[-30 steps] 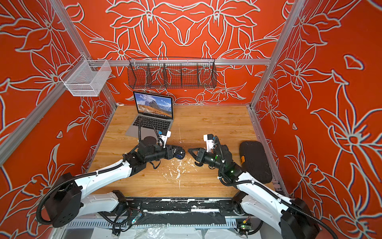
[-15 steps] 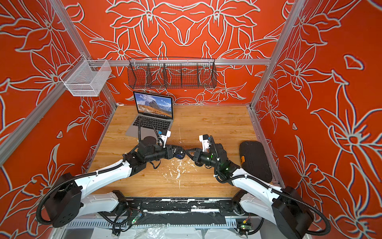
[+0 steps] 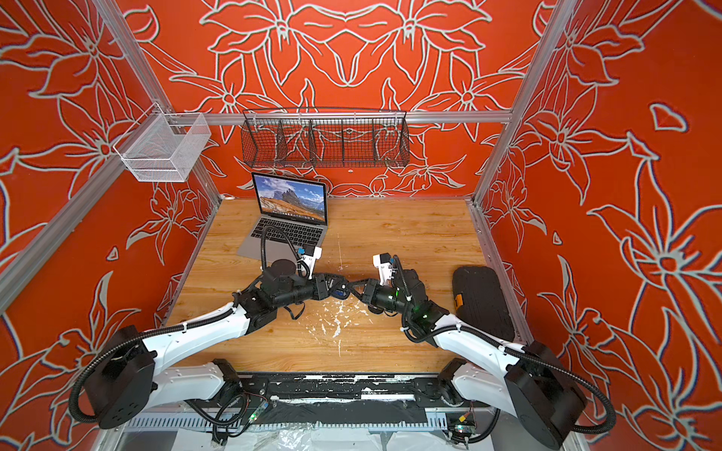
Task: Insert the wireless mouse receiver into the laptop
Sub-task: Take out the USB plug from the mouse.
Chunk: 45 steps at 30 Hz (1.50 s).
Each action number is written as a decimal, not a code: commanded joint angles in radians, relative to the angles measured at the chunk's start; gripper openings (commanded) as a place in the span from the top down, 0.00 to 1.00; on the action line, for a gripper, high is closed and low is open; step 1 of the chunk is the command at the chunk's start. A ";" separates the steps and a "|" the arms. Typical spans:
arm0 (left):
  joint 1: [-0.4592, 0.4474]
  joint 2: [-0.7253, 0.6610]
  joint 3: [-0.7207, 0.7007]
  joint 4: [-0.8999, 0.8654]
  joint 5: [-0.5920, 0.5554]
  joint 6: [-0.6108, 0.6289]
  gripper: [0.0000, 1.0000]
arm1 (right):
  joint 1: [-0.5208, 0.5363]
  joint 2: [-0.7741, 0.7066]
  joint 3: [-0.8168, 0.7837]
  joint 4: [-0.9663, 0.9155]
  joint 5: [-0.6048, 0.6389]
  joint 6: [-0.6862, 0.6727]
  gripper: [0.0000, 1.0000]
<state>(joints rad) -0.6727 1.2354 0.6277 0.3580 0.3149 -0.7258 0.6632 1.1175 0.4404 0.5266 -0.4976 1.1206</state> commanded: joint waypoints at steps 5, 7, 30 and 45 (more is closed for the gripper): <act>-0.025 0.028 0.021 0.080 0.082 -0.089 1.00 | 0.016 0.089 0.038 0.308 -0.141 0.190 0.78; -0.025 0.056 0.012 0.096 0.088 -0.110 1.00 | 0.016 0.116 0.043 0.390 -0.163 0.240 0.78; -0.007 0.154 -0.015 0.007 0.072 -0.098 1.00 | -0.002 0.171 0.036 0.699 -0.129 0.379 0.79; 0.016 0.170 -0.044 0.001 0.060 -0.101 1.00 | -0.019 0.182 0.035 0.763 -0.114 0.413 0.80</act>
<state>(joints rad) -0.6262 1.3449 0.6300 0.5026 0.2611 -0.8349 0.6090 1.3388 0.4236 0.9325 -0.4858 1.4830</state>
